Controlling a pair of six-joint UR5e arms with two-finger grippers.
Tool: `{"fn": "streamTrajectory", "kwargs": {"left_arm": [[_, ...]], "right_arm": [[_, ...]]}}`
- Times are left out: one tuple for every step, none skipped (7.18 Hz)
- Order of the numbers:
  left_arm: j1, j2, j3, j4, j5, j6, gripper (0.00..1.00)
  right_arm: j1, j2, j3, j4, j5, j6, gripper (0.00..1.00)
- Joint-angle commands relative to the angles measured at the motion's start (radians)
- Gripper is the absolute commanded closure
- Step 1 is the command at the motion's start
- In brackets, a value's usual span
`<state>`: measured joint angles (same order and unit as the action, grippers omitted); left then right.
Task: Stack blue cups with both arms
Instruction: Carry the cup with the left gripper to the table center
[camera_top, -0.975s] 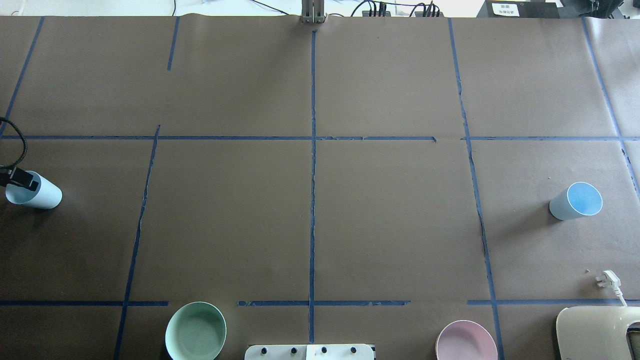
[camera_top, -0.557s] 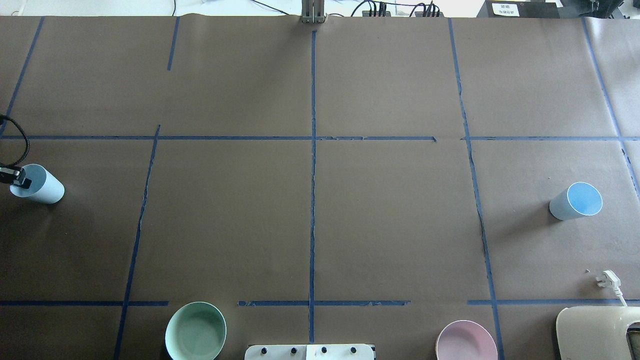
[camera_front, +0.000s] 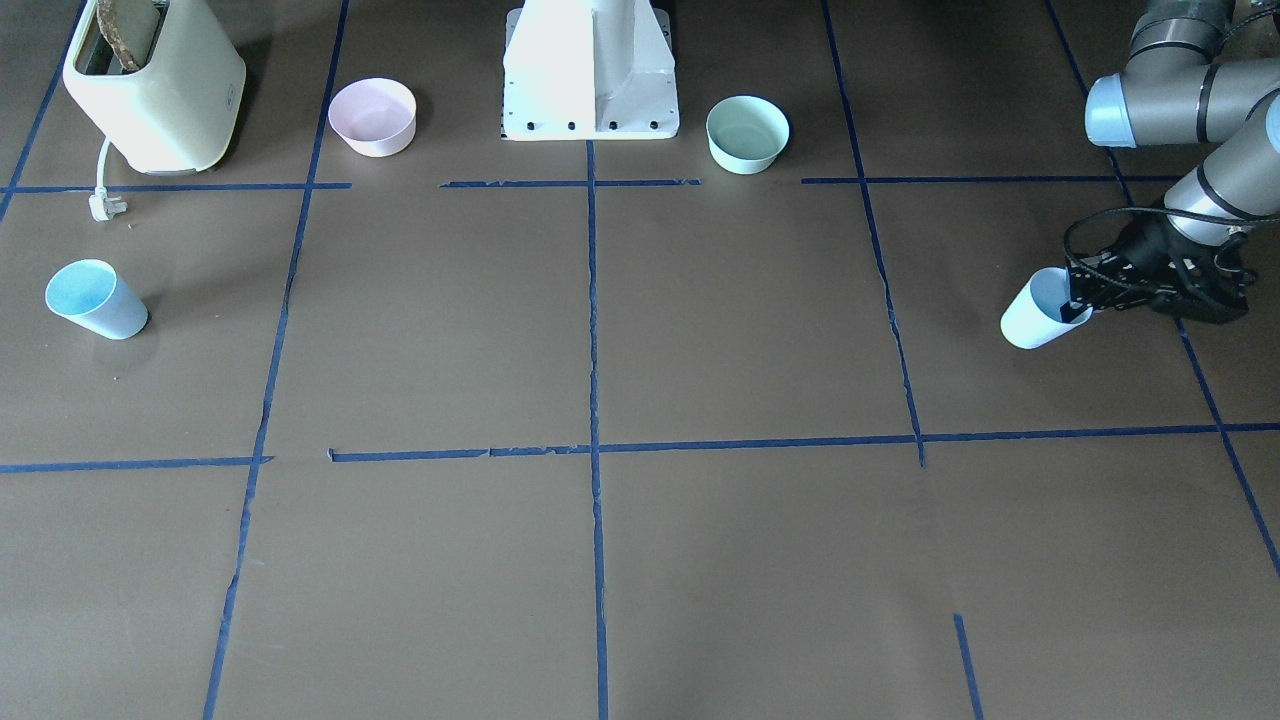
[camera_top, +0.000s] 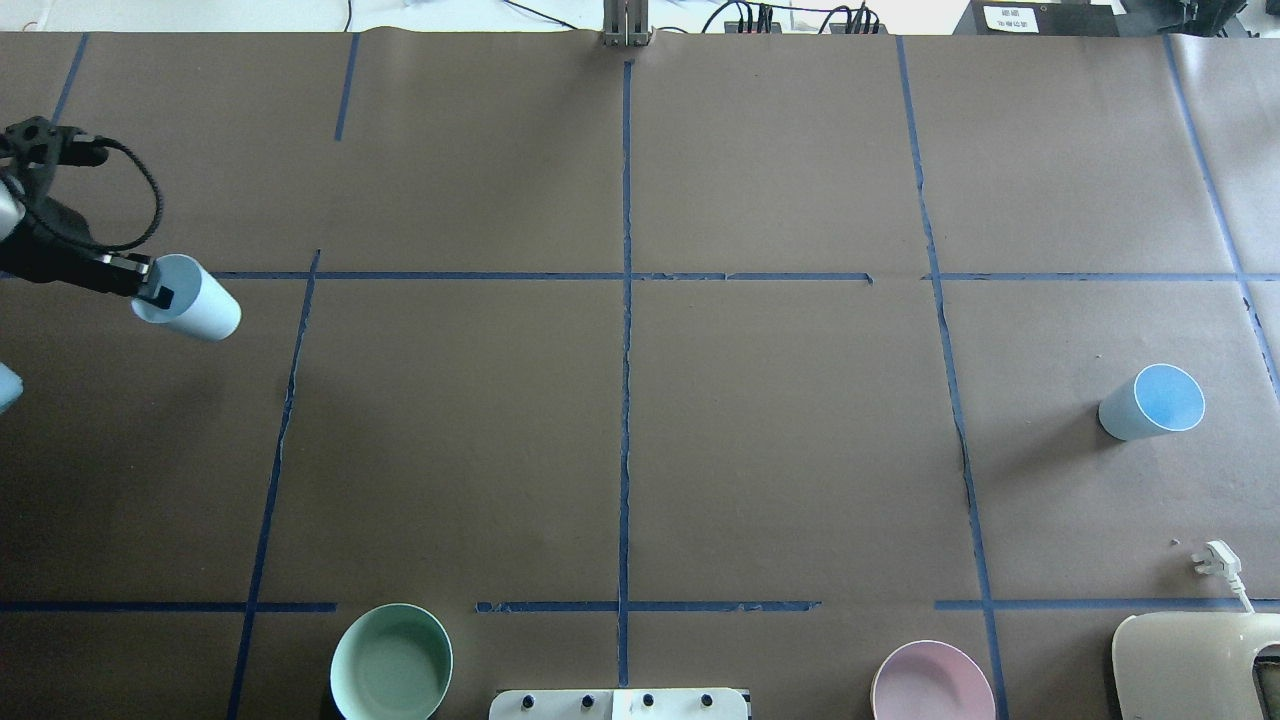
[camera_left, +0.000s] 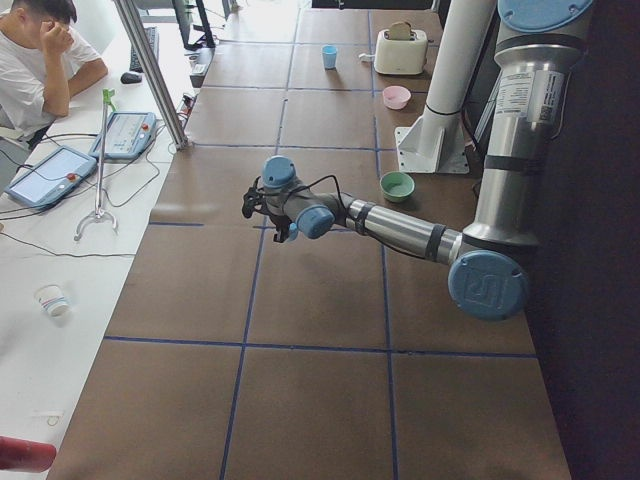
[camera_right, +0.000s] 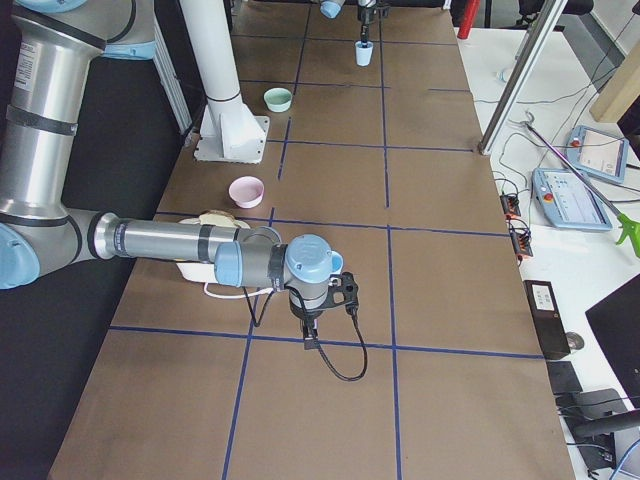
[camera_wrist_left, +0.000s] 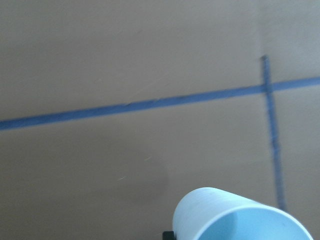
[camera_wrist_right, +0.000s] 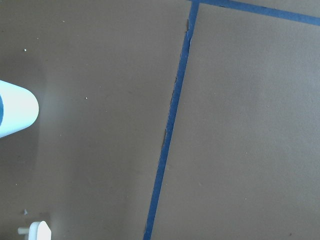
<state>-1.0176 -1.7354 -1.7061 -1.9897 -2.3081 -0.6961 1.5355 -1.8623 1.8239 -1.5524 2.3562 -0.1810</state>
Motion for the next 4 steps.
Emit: {"fn": "streamTrajectory", "kwargs": {"left_arm": [[0.138,-0.21,0.011,0.093,0.062,-0.174,1.0],[0.271,-0.346,0.017,0.201,0.166,-0.288,1.0],[0.392,-0.51,0.069,0.309,0.308,-0.398,1.0],[0.436,-0.605,0.147,0.318,0.349,-0.454,1.0]], "right_arm": [[0.0,0.0,0.0,0.0,0.0,0.002,0.0],[0.0,0.0,0.001,0.0,0.0,0.002,0.0],[0.0,0.0,0.001,0.0,0.002,0.002,0.0],[0.0,0.0,0.001,0.0,0.002,0.002,0.0]]}}
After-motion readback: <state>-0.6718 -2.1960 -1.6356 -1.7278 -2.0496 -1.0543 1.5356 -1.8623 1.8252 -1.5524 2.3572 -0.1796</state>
